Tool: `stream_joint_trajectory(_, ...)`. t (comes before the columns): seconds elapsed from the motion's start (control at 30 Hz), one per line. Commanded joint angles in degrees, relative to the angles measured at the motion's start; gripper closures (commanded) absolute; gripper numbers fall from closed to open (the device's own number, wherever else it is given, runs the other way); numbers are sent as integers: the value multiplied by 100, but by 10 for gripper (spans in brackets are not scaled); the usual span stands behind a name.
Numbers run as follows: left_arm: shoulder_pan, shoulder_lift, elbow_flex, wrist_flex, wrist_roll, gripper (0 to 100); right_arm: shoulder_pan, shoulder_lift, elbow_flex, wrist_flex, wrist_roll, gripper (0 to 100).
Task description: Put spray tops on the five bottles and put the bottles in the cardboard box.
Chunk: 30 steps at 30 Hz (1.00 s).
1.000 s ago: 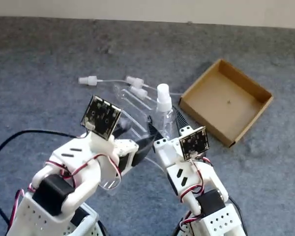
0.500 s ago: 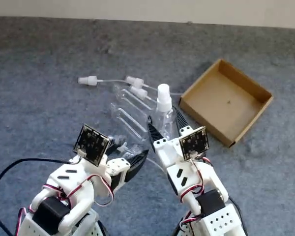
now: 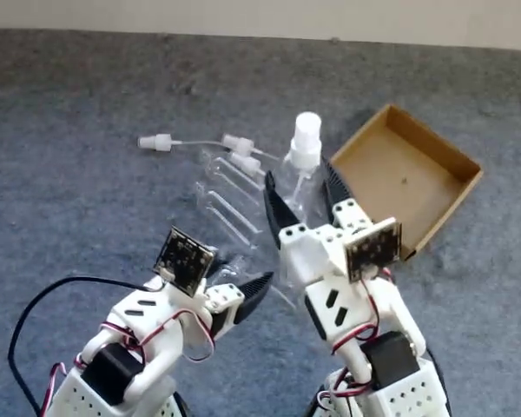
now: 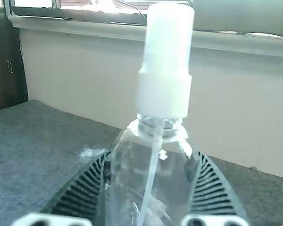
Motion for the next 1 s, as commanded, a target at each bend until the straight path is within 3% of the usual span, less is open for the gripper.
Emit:
stream_joint_trajectory(0.0, 479, -48, 4, -703, 141, 797, -119, 426, -743, 22, -70, 900)
stream_joint_trajectory(0.13, 505, -13, 57, -1503, 853, 797, -541, 435, -875, 31, -70, 900)
stream_joint_trajectory(0.33, 488, -22, 330, -2040, 870, 797, -752, 435, -866, 31, -70, 900)
stream_joint_trajectory(0.47, 127, -13, 549, -2453, 888, 797, -796, 426, -743, 303, -70, 900)
stream_joint_trajectory(0.97, -708, -57, 567, -2549, 1248, 797, -796, 426, -699, 558, -70, 900)
